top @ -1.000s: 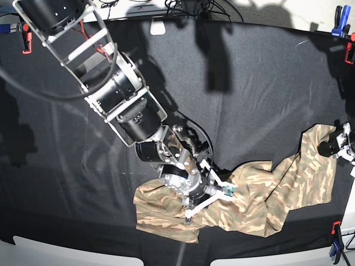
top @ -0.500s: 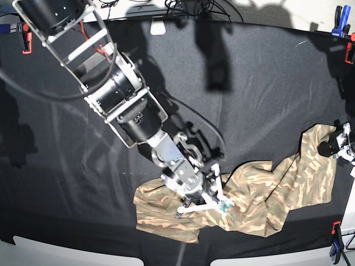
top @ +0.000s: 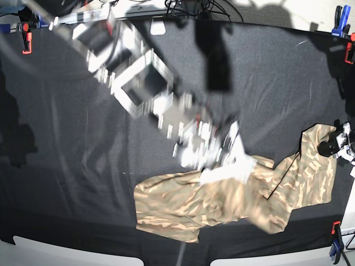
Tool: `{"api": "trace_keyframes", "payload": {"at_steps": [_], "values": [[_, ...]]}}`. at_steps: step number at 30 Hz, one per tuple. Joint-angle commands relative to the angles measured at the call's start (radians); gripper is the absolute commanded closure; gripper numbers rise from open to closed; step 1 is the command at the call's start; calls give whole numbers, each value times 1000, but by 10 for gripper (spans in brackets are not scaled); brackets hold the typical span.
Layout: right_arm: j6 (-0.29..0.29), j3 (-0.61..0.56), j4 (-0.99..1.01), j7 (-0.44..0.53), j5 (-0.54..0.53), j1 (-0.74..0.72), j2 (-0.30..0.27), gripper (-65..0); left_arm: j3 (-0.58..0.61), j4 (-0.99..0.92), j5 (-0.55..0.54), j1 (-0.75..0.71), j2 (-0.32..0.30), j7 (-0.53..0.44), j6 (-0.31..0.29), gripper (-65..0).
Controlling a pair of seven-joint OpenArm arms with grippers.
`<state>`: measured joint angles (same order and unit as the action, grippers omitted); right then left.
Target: Layout the t-shirt on the table in an organized manner, then fold the t-shirt properly
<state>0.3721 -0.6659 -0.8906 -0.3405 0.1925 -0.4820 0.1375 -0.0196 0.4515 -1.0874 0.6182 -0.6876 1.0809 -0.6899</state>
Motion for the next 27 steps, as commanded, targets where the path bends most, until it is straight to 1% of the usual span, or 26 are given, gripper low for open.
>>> {"api": "trace_keyframes", "payload": {"at_steps": [1,3,5,8,11,13,18,21,23,25,27], "values": [[3,5,-51,7,-2,-13,-11,0,-4,14,-24,30,-23,-5,-8,0],[2,5,-118,-29,-2,29,-54,0,-4,14,-24,30,-23,-5,-8,0],[1,6,-187,-72,-2,59,-109,0,-4,14,-24,30,-23,-5,-8,0],[-22,33,-282,-128,-2,86,-193,0,-4,14,-24,30,-23,-5,-8,0],[-30,105,-345,-165,-21,85,-253,0,-4,14,-24,30,-23,-5,-8,0],[-29,179,-375,-176,-21,86,-270,0,-4,14,-24,30,-23,-5,-8,0],[-28,381,-397,-189,-28,83,-271,0,-4,14,-24,30,-23,-5,-8,0],[-21,446,-397,-200,-146,80,-269,0,-4,14,-25,30,-22,-16,-8,0],[-12,451,-397,-223,-250,80,-252,0,-4,14,-25,30,-22,-34,-8,0],[-11,450,-397,-238,-343,80,-218,0,-4,14,-25,31,-22,-35,-8,0],[-7,450,-397,-247,-396,80,-170,0,-4,14,-25,30,-22,-35,-8,0]]}}
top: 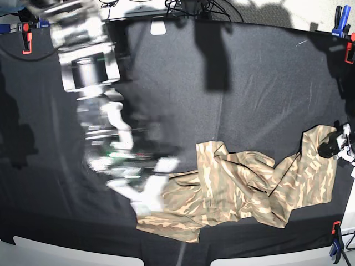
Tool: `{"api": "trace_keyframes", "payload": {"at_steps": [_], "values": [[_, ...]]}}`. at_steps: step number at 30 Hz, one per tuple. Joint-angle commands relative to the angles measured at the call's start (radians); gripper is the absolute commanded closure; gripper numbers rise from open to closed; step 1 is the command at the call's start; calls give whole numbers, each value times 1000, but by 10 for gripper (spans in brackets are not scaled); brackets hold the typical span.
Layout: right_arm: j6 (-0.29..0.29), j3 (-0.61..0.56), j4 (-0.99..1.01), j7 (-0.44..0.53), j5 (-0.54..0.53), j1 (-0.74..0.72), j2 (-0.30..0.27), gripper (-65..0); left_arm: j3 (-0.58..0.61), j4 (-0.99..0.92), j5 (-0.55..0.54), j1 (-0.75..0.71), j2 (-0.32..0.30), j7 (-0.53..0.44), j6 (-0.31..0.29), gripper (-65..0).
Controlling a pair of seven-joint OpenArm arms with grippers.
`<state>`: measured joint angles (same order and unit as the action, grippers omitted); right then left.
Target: Layout the t-shirt on the table in an organized manner, then fold the t-shirt properly
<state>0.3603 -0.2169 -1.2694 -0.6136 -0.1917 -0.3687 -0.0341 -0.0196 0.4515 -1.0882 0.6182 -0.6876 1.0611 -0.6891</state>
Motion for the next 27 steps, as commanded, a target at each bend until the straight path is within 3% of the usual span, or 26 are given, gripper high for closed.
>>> {"api": "trace_keyframes", "payload": {"at_steps": [1,4,6,8,12,15,23,25,27], "values": [[14,1,-18,26,-14,-34,27,0,-4,14,-24,30,-22,-14,-9,0],[78,1,-18,35,19,-33,103,-192,-4,14,-24,30,-22,-15,-9,0],[89,1,-17,71,97,-33,151,-240,-4,14,-24,30,-22,-15,-9,0],[88,1,-9,126,158,-33,190,-239,-4,14,-24,30,-23,-14,-9,0],[77,-27,55,169,198,-45,191,-239,-4,14,-26,30,-23,-14,-9,0],[38,-61,142,184,251,-66,191,-239,-4,14,-32,30,-22,-8,-9,0],[36,-188,326,261,241,-119,191,-237,-4,14,-31,30,-23,-8,-9,0],[33,-219,342,278,242,-122,191,-191,-4,14,-31,30,-23,-8,-9,0],[10,-238,342,266,246,-122,191,-69,-4,14,-31,30,-23,-8,-9,0]]}}
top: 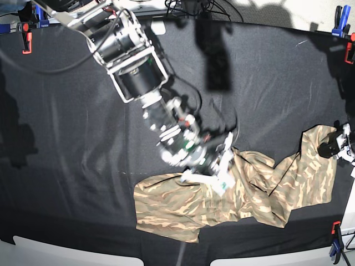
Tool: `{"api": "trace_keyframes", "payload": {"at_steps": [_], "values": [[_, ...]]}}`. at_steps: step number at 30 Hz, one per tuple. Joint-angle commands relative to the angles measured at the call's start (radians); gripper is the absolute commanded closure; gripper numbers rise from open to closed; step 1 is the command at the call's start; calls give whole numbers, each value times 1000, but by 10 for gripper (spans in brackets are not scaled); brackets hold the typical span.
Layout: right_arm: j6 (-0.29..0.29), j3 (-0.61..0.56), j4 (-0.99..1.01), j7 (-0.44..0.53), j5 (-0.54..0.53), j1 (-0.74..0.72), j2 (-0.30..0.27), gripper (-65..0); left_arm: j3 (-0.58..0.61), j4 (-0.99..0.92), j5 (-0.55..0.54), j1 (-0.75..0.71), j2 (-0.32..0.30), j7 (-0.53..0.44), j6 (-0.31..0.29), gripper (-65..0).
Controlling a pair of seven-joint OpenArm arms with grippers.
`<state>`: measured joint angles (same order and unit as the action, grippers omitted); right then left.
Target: Layout the t-shirt on the table in an organized manner, then fold the t-shirt properly
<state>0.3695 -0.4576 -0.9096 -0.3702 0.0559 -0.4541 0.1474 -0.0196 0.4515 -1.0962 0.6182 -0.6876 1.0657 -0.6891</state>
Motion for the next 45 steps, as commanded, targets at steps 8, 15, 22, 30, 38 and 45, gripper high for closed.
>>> {"api": "trace_keyframes", "payload": {"at_steps": [8,15,22,30,38,45], "values": [[-39,0,-24,-182,154,-95,10,0,-4,14,-23,30,-23,-13,-9,0],[-39,0,-27,-254,155,-171,10,0,-4,14,-23,30,-24,-13,-9,0],[-41,-4,-29,-274,-13,-200,10,0,-4,14,-24,33,-27,-21,-9,0],[-40,-4,-29,-285,-228,-194,10,-271,-4,14,-23,33,-27,-20,-9,0],[-37,-4,-29,-254,-243,-106,10,-269,-4,14,-24,33,-27,-20,-9,0],[-37,-4,-29,-200,-213,-58,10,-67,-4,14,-23,33,-27,-20,-9,0]]}}
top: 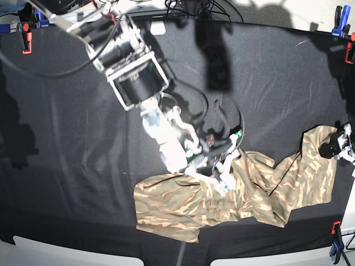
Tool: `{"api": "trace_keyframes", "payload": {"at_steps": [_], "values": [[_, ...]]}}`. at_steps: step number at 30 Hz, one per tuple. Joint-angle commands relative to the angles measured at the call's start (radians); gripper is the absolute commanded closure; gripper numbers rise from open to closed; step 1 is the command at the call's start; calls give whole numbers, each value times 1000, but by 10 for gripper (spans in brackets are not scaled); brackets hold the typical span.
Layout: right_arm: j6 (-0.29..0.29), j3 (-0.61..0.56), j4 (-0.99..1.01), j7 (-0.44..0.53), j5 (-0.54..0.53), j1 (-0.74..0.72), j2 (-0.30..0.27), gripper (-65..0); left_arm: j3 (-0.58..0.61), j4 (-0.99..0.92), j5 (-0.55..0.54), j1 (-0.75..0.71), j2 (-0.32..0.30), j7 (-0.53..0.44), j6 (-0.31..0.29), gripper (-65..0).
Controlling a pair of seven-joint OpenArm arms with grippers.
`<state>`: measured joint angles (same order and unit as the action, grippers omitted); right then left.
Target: Layout the t-shirt on the table in an organized manner, then fold the t-shirt properly
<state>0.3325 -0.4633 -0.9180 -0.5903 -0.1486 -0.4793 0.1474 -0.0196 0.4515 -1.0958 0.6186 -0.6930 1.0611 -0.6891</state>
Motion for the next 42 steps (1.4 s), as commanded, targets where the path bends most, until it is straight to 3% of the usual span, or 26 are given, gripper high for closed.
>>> {"api": "trace_keyframes", "payload": {"at_steps": [1,7,9,19,30,32,38,42], "values": [[0,2,-20,8,19,-33,10,0,-4,14,-24,32,-23,-15,-9,0],[-3,32,-21,-117,327,-71,10,0,-4,14,-23,33,-34,-38,-9,0],[-4,55,-21,-141,385,-93,10,0,-4,14,-23,34,-47,-49,-9,0],[-27,90,-21,-213,366,-254,-192,0,-4,14,-23,35,-109,-60,-9,0],[-21,90,-21,-265,266,-442,-322,0,-4,14,-24,34,-103,-39,-9,0],[17,90,-21,-276,232,-446,-340,0,-4,14,-24,32,-103,-33,-9,0],[234,90,-21,-305,105,-388,-389,0,-4,14,-24,32,-103,-34,-9,0],[283,90,-21,-305,81,-307,-432,0,-4,14,-24,27,-103,0,-9,0]]}}
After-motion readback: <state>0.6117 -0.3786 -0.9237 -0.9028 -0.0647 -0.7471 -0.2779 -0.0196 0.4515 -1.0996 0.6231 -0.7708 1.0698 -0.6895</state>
